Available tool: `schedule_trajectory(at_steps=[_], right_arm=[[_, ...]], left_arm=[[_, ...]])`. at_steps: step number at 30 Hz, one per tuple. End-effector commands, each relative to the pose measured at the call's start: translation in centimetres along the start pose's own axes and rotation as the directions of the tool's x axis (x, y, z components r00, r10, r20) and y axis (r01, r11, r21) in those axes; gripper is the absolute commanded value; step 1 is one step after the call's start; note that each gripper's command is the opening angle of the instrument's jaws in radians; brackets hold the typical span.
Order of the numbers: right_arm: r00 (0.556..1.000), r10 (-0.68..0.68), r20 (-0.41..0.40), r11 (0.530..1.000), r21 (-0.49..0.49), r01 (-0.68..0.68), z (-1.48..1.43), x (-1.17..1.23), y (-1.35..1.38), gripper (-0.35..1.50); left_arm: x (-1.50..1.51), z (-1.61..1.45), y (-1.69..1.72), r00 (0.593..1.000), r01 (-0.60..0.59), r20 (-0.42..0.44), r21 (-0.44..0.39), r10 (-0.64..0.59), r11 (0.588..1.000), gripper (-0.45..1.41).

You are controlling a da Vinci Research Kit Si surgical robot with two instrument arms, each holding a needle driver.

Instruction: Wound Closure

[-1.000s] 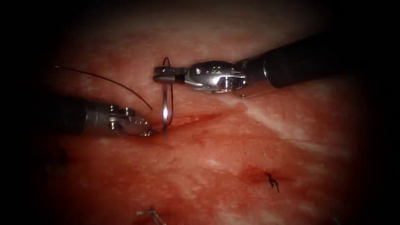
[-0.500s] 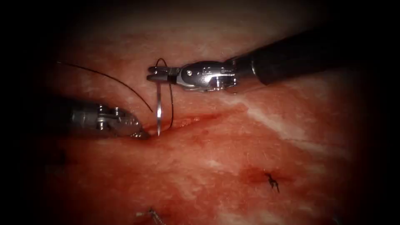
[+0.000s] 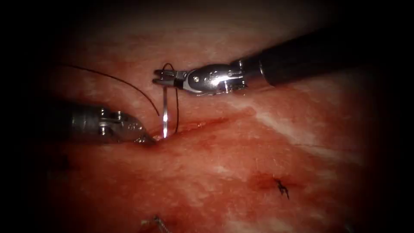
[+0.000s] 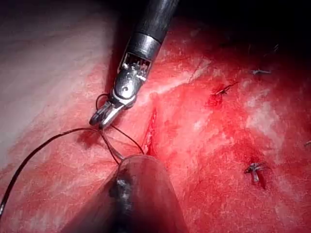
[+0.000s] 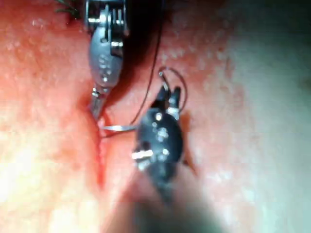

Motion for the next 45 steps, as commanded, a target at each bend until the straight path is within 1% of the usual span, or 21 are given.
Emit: schedule_trajectory(at_steps=[1, 6, 11, 18, 21, 22, 26, 28, 31, 32, 38, 45], right_arm=[[1.0, 0.0, 0.0, 1.0, 0.0, 0.0, 0.06, -0.06, -0.03, -0.35], [1.0, -0.014, 0.004, 1.0, 0.007, 0.014, 0.06, -0.09, -0.11, -0.35], [0.999, -0.026, 0.024, 0.999, 0.025, 0.026, 0.06, -0.13, -0.22, -0.35], [0.999, -0.037, 0.036, 0.998, 0.06, 0.035, 0.03, -0.17, -0.32, -0.35], [0.999, -0.037, 0.039, 0.997, 0.066, 0.034, 0.01, -0.15, -0.31, -0.35], [0.999, -0.037, 0.039, 0.997, 0.066, 0.034, 0.01, -0.15, -0.31, -0.35], [0.999, -0.036, 0.038, 0.997, 0.067, 0.033, 0.01, -0.15, -0.3, -0.35], [0.999, -0.035, 0.038, 0.997, 0.067, 0.032, 0.02, -0.14, -0.29, -0.35], [0.999, -0.038, 0.038, 0.997, 0.067, 0.036, 0.02, -0.12, -0.28, -0.35], [0.999, -0.037, 0.035, 0.997, 0.069, 0.034, 0.02, -0.1, -0.28, -0.35], [0.999, 0.001, 0.033, 0.997, 0.081, -0.003, 0.03, -0.05, -0.3, -0.35], [0.998, 0.033, 0.046, 0.994, 0.098, -0.037, 0.03, -0.04, -0.34, -0.35]], left_arm=[[-0.01, 0.07, 0.03, 1.0, 0.002, 0.002, -0.003, -0.002, 1.0, -0.45], [0.02, -0.01, 0.06, 1.0, 0.005, -0.01, -0.005, -0.005, 1.0, -0.45], [0.05, -0.12, 0.1, 1.0, 0.009, -0.019, 0.001, -0.009, 1.0, -0.45], [0.08, -0.22, 0.17, 1.0, 0.012, -0.022, 0.009, -0.012, 1.0, -0.38], [0.1, -0.36, 0.26, 1.0, 0.016, -0.02, 0.021, -0.015, 1.0, -0.37], [0.1, -0.36, 0.26, 1.0, 0.016, -0.02, 0.021, -0.015, 1.0, -0.37], [0.19, -0.46, 0.46, 0.999, 0.003, -0.037, 0.028, -0.001, 1.0, -0.38], [0.27, -0.44, 0.6, 0.999, -0.011, -0.048, 0.023, 0.012, 1.0, -0.4], [0.34, -0.36, 0.64, 0.998, -0.009, -0.056, 0.016, 0.01, 1.0, -0.4], [0.32, -0.29, 0.63, 0.998, -0.011, -0.056, 0.02, 0.013, 1.0, -0.4], [0.27, -0.18, 0.62, 0.998, -0.016, -0.057, 0.021, 0.017, 1.0, -0.4], [0.24, -0.18, 0.71, 0.998, -0.021, -0.058, 0.017, 0.022, 1.0, -0.4]])
